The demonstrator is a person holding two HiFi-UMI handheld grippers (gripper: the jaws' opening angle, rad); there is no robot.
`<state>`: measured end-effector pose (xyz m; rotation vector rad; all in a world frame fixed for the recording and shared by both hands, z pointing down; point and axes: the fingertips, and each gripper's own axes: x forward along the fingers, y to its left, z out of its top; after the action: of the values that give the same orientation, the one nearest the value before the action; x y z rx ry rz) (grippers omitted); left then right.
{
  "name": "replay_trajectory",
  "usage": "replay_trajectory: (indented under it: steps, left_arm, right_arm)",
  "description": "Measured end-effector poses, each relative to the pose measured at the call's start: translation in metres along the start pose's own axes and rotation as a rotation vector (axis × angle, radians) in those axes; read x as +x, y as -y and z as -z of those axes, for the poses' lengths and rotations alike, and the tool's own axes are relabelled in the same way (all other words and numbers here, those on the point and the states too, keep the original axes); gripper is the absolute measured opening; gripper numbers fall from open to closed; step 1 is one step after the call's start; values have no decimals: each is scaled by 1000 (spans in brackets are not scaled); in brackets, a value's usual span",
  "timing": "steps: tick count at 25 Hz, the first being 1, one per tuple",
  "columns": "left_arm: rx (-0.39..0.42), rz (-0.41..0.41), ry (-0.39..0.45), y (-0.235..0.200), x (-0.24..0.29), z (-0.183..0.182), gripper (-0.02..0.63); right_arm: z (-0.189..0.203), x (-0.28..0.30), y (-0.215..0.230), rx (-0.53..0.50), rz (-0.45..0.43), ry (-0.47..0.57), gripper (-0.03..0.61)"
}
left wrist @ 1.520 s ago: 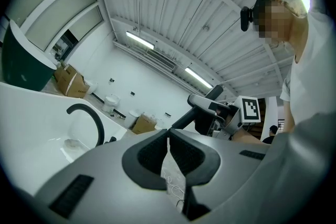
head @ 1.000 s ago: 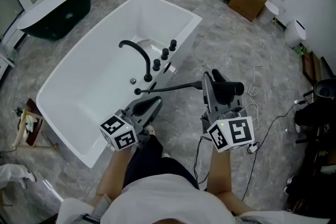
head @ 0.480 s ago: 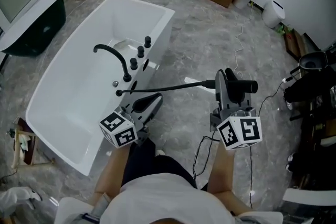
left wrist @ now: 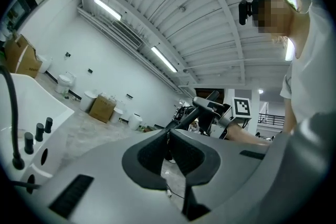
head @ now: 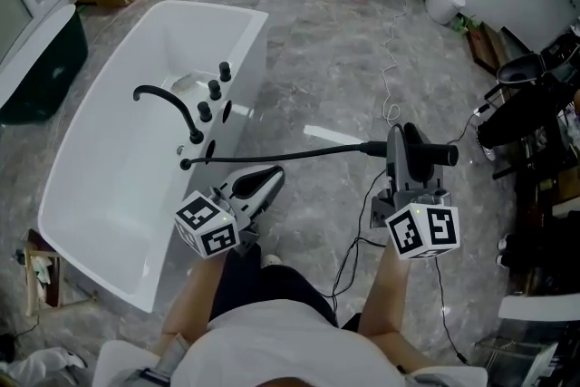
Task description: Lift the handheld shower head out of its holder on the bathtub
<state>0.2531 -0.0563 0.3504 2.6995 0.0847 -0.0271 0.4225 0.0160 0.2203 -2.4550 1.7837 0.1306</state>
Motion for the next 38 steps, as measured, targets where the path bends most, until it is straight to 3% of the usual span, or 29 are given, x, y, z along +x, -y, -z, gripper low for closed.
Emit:
replay_trajectory:
  steps: [7,14,38]
  left_arm:
    - [-5,48,-37,13,14,15,20]
    - [-7,89,-58,24,24,25,20]
    - [-22,20,-37,3,9,26,20]
  right_arm:
    - [4,-33,39,13,122,-7,103]
    - [20,-58,60,52,189,-31,104]
    - [32,-25,34,-57,125,-70,104]
